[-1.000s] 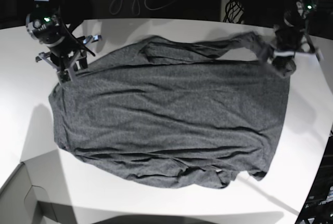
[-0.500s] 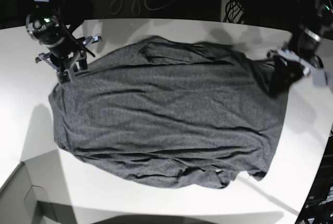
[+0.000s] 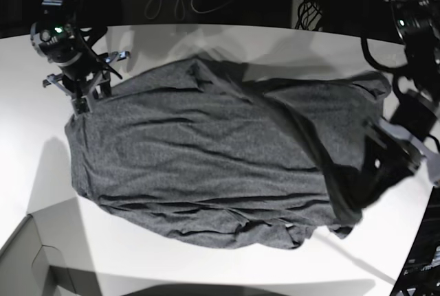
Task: Layout the t-shirt on the table in an organized manner, then fold the t-shirt properly
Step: 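Grasp the shirt corner near the left gripper and drag it outward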
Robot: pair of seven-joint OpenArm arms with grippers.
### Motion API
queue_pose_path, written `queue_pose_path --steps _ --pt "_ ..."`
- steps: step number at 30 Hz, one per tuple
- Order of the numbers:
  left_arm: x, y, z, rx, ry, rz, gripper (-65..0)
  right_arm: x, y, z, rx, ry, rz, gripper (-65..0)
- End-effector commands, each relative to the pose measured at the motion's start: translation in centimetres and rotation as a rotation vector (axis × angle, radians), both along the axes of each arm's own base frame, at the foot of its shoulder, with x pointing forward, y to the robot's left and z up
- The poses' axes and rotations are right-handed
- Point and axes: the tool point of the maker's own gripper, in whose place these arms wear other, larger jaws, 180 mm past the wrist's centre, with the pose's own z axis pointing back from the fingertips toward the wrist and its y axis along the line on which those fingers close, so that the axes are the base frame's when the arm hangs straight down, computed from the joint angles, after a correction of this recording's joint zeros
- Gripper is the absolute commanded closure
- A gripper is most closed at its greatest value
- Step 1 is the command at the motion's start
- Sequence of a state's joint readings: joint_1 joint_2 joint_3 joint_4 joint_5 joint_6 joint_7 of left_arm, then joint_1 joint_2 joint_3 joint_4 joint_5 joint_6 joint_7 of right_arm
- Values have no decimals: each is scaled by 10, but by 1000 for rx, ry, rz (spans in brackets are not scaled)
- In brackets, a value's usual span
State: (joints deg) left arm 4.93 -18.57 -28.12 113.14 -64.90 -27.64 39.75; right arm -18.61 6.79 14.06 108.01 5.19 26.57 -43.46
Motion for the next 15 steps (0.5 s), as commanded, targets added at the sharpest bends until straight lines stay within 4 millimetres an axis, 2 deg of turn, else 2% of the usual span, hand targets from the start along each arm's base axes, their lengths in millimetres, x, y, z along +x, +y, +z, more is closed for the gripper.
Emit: queue_pose_path --steps 1,4,6,9,15 --pt "6 15 4 -26 -5 43 0 7 -1 11 0 -44 3 -171" --pt "11 52 -19 -107 100 177 0 8 0 12 0 -50 3 -171" --pt "3 70 -39 -172 177 269 0 8 0 12 1 -49 3 -171" --pt "-23 99 -62 -227 257 405 0 8 0 11 4 -47 2 -171" --pt "-67 145 -90 -255 333 593 0 16 3 16 13 -67 5 -171"
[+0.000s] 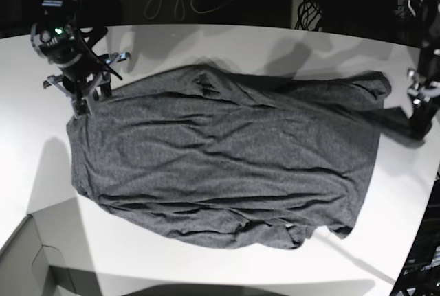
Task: Layout the t-shirt on the table in an organized manner, then fold the t-shirt properly
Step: 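Grasp the shirt corner near the left gripper and drag it outward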
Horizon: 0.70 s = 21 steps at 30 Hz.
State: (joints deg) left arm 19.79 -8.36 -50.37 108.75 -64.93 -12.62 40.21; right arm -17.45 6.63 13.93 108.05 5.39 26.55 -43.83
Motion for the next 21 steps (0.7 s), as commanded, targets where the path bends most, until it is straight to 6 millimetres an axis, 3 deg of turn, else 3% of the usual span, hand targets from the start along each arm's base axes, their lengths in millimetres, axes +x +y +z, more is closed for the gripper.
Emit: queue_pose_path --steps 1,11,19,21 --pt "-6 2 5 11 -12 -3 0 9 1 12 8 -52 5 -171" --pt "-52 -26 -44 -96 189 -70 0 8 11 4 27 -35 27 -171" --pt "-47 -33 -29 -60 158 -99 0 6 8 -15 39 14 15 -170" --pt "-38 -41 -22 -41 123 -141 0 6 5 -15 36 15 9 -170"
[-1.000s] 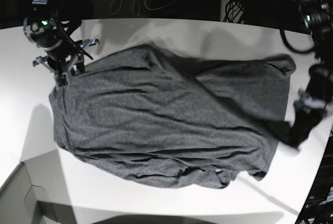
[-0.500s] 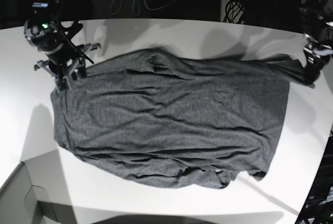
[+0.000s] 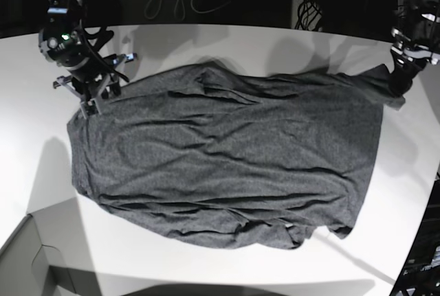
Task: Layout the t-shirt on the table in an organized manner, then fold the t-shirt properly
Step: 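Grasp the shirt corner near the left gripper and drag it outward, then lower the left gripper onto the shirt side and pinch the fabric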
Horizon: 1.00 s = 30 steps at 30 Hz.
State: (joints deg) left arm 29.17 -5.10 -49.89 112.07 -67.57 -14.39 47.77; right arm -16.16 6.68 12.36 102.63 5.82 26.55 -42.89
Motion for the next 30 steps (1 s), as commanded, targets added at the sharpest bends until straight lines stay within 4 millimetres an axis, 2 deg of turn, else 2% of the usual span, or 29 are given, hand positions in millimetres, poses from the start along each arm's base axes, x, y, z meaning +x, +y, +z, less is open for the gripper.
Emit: queue_pose_path --steps 1,8,12,16,19,22,24,28,30 --pt "11 -7 20 38 -76 -67 -1 7 -3 10 -4 -40 -1 -170" --pt "39 -63 50 202 -218 -439 -1 17 -4 17 -8 -68 -4 -168" --pt "58 -106 66 274 -314 -660 -1 20 -4 19 -11 -76 -3 -167" --pt "65 -154 51 460 -288 -952 -1 26 -4 23 -12 -91 -3 -166" --pt "60 -176 28 574 -191 -1129 -1 29 -4 27 -13 -102 -3 -166" --pt "54 -186 10 688 -121 -1268 -1 33 -6 31 -18 -114 -6 -166" --pt "51 -190 9 763 -115 -1329 -1 33 -10 32 -19 -116 -23 -166" --pt "50 -185 1 905 -71 -1422 -1 33 -8 32 -10 -117 -26 -166" --pt "49 -176 -7 987 -24 -1464 -1 34 -5 32 1 -119 -29 -166"
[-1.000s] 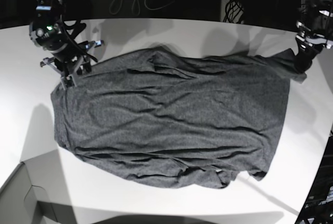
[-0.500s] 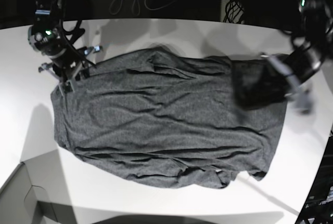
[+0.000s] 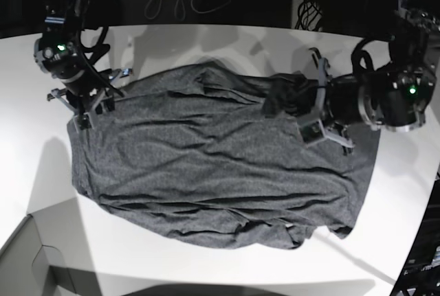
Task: Layout the t-shirt on the table in an organized manner, then fold the t-shirt properly
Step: 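Lower the left gripper onto the shirt side and pinch the fabric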
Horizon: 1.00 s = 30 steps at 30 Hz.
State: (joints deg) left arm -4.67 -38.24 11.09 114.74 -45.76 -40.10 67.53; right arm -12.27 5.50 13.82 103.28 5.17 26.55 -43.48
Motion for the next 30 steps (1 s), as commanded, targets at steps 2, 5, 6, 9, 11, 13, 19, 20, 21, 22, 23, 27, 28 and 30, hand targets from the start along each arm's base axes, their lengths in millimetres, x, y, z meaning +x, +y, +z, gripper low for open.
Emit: queue_pose_path --steps 2,5,6,9,11,13,19,20,21,22,23,27,28,30 --pt "0 17 -4 112 -23 -38 -1 9 0 15 2 -58 1 -166" --pt "-16 38 -28 287 2 -118 -1 9 0 16 1 -61 2 -166" --pt "-19 47 -34 344 3 -138 -1 9 0 16 1 -61 2 -166" --pt "-25 80 -46 519 -10 -176 -1 10 0 17 1 -62 2 -166" --pt "-17 102 -44 615 -54 -165 -1 11 2 18 3 -67 4 -166" --pt "-3 122 -37 714 -117 -143 -1 14 2 19 5 -73 6 -166" --pt "33 171 -9 1010 -333 -71 -1 15 10 20 27 -79 1 -166" --pt "38 173 -5 1038 -365 -65 -1 16 11 22 27 -84 1 -166" --pt "43 174 -1 1059 -394 -54 -1 15 11 22 27 -84 2 -166" --pt "50 175 6 1077 -431 -33 -1 16 11 23 26 -89 2 -166" --pt "56 177 14 1090 -460 -3 -1 16 11 24 26 -90 3 -166" --pt "78 176 38 1032 -541 140 -1 16 10 26 21 -96 4 -166" --pt "81 171 43 997 -562 157 -1 16 10 26 20 -96 5 -166" --pt "88 159 49 909 -598 179 -1 16 10 26 20 -96 5 -166"
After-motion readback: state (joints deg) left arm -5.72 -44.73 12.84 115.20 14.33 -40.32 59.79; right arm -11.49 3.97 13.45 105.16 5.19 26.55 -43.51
